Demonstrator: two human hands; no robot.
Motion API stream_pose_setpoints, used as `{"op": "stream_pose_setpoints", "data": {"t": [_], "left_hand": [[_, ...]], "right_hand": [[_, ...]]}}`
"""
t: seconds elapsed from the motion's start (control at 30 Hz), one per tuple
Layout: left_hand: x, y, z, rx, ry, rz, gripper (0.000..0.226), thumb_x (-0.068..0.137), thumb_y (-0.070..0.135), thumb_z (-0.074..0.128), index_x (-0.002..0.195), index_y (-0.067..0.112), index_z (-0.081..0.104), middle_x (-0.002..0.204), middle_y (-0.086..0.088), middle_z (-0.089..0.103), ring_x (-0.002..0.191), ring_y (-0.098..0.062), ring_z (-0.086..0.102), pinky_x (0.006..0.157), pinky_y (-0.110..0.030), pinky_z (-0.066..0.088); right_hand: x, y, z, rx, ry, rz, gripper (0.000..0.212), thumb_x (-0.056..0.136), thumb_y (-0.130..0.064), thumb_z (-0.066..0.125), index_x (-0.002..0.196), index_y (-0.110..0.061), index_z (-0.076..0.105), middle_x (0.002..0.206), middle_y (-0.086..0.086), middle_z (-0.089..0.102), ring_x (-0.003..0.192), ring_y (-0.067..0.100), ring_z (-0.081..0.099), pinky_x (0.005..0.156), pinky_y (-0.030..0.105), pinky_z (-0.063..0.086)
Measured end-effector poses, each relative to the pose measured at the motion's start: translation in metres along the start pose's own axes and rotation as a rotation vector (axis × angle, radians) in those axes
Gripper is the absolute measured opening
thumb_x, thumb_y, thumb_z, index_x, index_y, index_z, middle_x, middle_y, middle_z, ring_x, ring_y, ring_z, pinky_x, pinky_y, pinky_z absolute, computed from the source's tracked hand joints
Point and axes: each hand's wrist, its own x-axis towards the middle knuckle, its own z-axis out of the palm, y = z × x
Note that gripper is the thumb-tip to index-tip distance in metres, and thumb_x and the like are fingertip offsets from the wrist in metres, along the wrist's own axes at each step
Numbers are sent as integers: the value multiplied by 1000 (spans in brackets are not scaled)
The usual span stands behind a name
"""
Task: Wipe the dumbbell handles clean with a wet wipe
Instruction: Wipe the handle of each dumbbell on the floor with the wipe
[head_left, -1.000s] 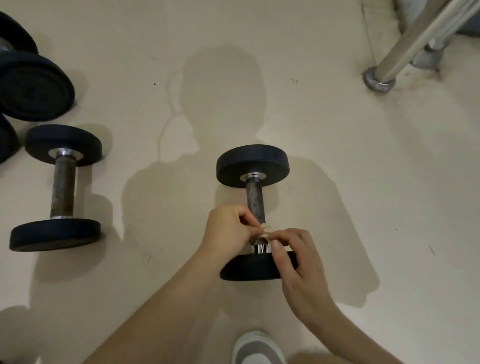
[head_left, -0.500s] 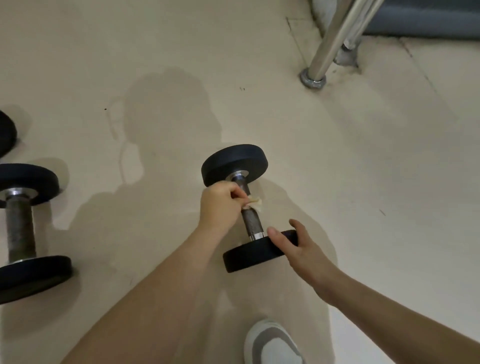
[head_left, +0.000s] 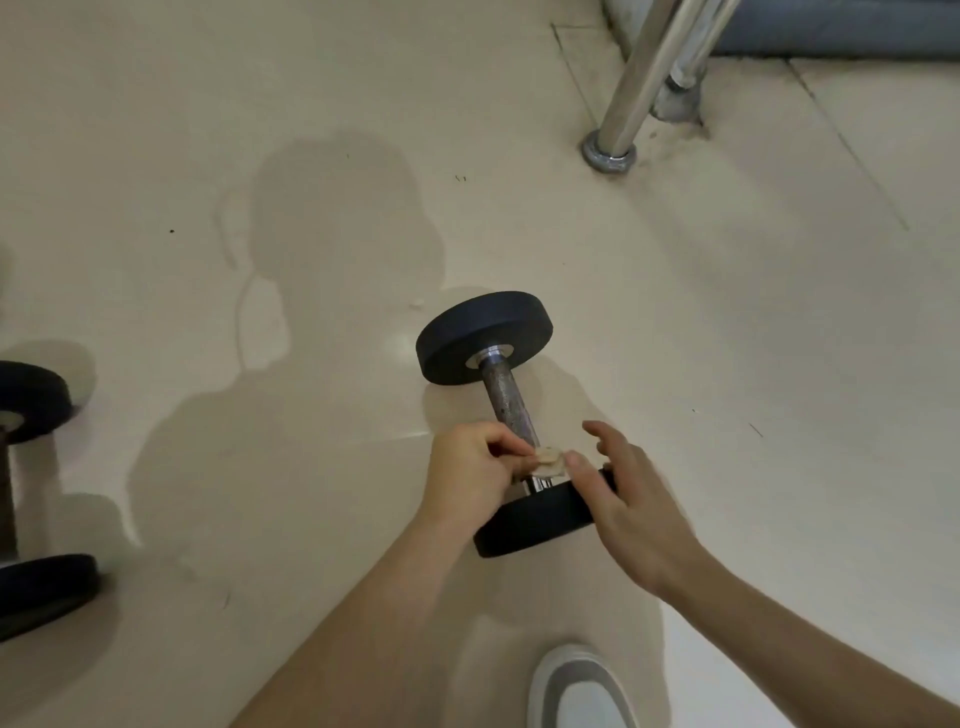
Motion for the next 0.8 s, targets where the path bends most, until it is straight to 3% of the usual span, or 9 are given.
{"op": "stream_pose_setpoints", "data": {"t": [0.07,0.23,0.3,0.4,0.47,0.53,0.6,0.73,0.8], "left_hand": [[8,-1,3,66,-60,68,15,75,4,76,70,18,72,73,9,66,72,-3,64,69,-16,52],[43,14,10,-76,301,61,5,75,14,78,77,18,75,81,8,68,77,-3,63,70,-15,51],[32,15,18,-63,176,55,7,75,13,78,75,18,74,78,10,68,76,-3,64,67,-11,50],[27,12,21,76,-142,82,15,73,6,78,70,20,72,76,8,66,75,-10,65,71,-19,54],[42,15,17,211,-83,167,11,75,9,77,73,19,73,80,8,65,79,-8,62,75,-17,50],[58,22,13,175,166,173,5,76,13,76,76,18,74,82,7,65,79,-6,60,71,-9,43],[57,26,19,117,281,179,4,78,12,74,79,16,74,84,6,64,78,-5,59,65,-4,41],[28,10,32,160,-46,205,9,78,6,74,79,15,75,84,8,65,78,-3,62,72,-12,52],[36,9,30,224,-29,279,9,77,4,74,78,13,75,82,8,64,75,-2,60,71,-12,48]], "right_hand": [[-1,0,-2,-53,-41,-16,76,79,-70,47,143,-35,26,142,-6,37,120,10,41,93,25,32],[14,15,-16,139,-63,60,73,78,-63,58,140,-37,30,140,-9,37,115,8,40,92,26,33],[17,20,-20,207,-62,98,74,72,-65,54,138,-39,34,136,-9,40,116,11,43,94,28,37],[20,21,-23,261,-47,108,69,68,-63,51,131,-40,41,130,-8,43,112,11,46,91,28,39],[20,21,-24,281,-49,106,62,66,-62,52,123,-40,46,126,-7,46,110,11,49,87,27,41],[19,21,-23,306,-63,112,50,69,-54,53,117,-39,50,123,-8,48,108,9,50,81,23,42],[22,22,-26,347,-72,150,42,70,-48,53,112,-38,53,121,-9,50,107,9,52,80,24,43],[30,20,-31,545,-67,324,16,84,-27,54,98,-32,61,112,-1,59,95,15,53,88,36,46],[32,21,-31,542,-56,353,16,87,-24,52,96,-32,62,111,0,60,94,16,53,90,37,46]]}}
